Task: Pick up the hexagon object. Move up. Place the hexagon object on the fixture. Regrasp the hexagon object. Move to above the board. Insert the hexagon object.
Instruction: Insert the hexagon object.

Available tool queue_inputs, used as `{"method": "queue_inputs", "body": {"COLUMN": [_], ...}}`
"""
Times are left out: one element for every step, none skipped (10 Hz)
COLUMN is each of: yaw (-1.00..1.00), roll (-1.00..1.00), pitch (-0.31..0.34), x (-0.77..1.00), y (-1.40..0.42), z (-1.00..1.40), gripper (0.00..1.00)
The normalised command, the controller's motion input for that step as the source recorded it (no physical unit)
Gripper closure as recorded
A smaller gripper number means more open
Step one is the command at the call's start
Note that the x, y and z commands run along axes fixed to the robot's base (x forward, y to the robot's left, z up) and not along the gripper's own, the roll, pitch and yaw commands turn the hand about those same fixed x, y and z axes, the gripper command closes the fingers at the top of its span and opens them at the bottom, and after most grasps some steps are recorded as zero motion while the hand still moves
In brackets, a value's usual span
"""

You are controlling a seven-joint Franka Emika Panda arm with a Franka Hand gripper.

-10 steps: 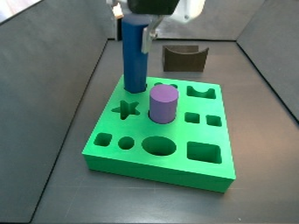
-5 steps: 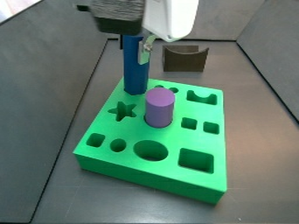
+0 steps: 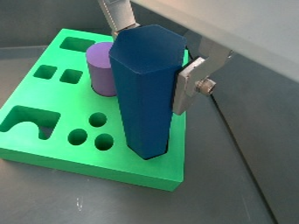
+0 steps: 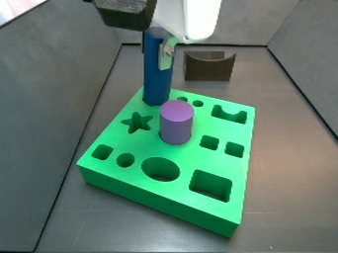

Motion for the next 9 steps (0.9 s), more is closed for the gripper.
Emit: {"method": "queue_inputs", "body": {"yaw": [-0.09, -0.04, -0.01, 0.0, 0.23, 0.0, 0.0, -0.09, 0.0], "roll": [-0.25, -0.09, 0.0, -0.09, 0.0, -0.08, 0.0, -0.06, 0.0], "pitch": [0.001, -0.003, -0.241, 0.0, -0.237, -0.5, -0.5, -0.193, 0.0], "x": [0.28, 0.05, -0.18, 0.0, -0.24, -0.6, -0.6, -0.13, 0.0], "y": [0.23, 0.08, 0.06, 0.21, 0.33, 0.2, 0.29, 0.11, 0.0], "z": [-0.65, -0.99, -0.25, 0.0, -0.41, -0.07, -0.19, -0.09, 0.0], "gripper": [1.0, 1.0, 1.0, 1.0, 1.0, 1.0, 1.0, 1.0, 1.0]}}
